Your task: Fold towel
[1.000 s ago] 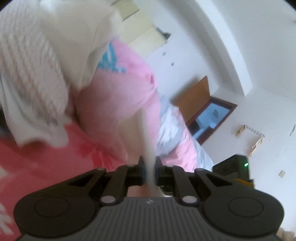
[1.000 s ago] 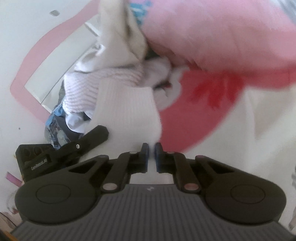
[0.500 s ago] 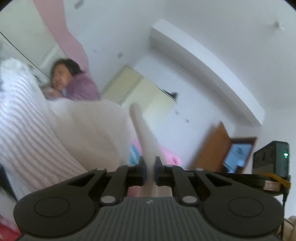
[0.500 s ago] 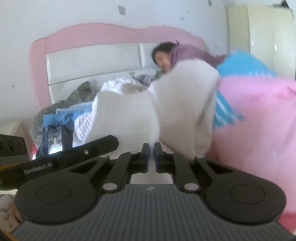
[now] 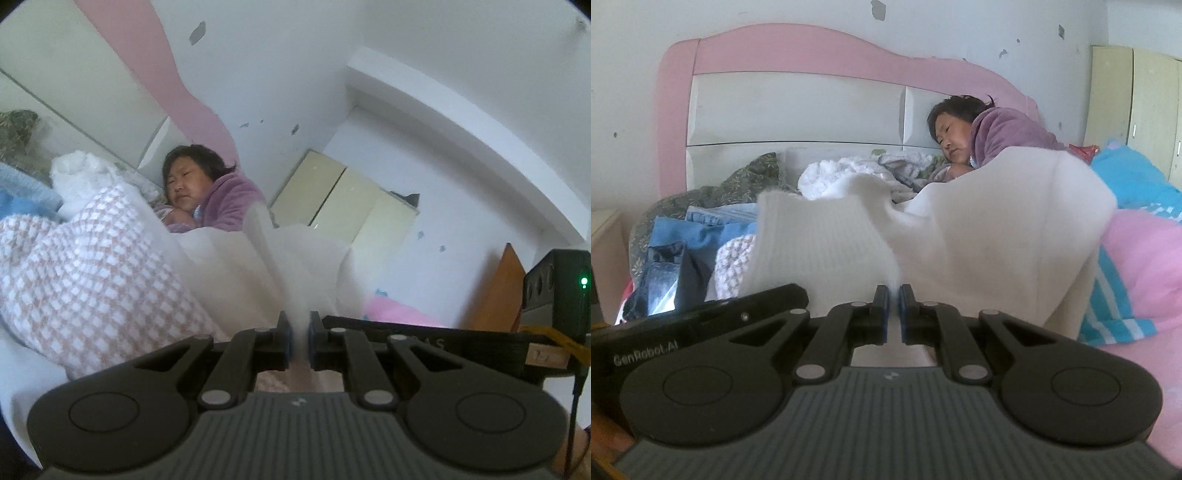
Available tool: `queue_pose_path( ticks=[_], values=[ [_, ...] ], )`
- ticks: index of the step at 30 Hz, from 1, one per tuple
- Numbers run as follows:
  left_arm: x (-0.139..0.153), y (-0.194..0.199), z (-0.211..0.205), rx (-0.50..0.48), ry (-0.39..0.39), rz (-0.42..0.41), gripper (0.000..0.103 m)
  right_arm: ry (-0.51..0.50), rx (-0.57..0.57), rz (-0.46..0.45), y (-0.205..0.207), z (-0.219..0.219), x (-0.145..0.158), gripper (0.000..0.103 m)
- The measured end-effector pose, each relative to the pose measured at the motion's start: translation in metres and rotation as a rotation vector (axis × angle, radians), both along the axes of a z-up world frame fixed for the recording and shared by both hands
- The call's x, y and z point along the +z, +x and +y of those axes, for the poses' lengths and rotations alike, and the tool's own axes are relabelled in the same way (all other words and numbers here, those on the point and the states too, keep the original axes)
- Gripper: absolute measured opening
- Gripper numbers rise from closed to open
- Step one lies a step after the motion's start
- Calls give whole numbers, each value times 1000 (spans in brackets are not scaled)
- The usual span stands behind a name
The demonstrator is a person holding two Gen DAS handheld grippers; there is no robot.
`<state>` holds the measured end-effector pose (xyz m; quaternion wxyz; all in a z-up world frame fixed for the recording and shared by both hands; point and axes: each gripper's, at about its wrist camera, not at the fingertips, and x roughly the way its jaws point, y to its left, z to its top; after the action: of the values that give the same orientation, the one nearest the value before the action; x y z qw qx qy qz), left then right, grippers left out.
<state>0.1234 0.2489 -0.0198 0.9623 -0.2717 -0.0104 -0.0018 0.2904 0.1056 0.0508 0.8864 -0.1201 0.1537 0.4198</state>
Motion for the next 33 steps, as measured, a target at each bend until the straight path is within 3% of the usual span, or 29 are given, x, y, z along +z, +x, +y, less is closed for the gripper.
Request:
queue_pose_path(
  ticks=[7,8,10,12,14,16,18,24,26,28,33],
  values=[
    [-9,3,10,73,-33,99,13,2,15,30,8,23,-26,5],
    [-9,2,11,102,-30,109,15,4,11,41,10,24,-29,5],
    [-10,-4,15,163,-29,115,29,10,1,66,14,26,-34,7],
    [-10,-10,20,193,-46,104,33,16,-9,91,18,28,-38,9],
    [-9,-15,24,211,-61,92,33,22,-19,117,22,30,-43,18],
    [-8,-17,23,225,-55,79,36,73,-35,129,24,24,-40,40],
    [-5,-16,20,250,-32,65,39,151,-54,146,25,8,-31,52],
    [15,-30,-12,401,171,-43,44,345,-136,224,6,-78,-2,54],
    [21,-39,-29,382,222,-102,44,361,-186,231,-15,-121,6,54],
    [26,-42,-45,297,246,-125,44,360,-246,236,-39,-167,11,53],
    [13,-11,-96,-94,264,9,45,272,-429,342,-94,-254,-7,42]
  ],
)
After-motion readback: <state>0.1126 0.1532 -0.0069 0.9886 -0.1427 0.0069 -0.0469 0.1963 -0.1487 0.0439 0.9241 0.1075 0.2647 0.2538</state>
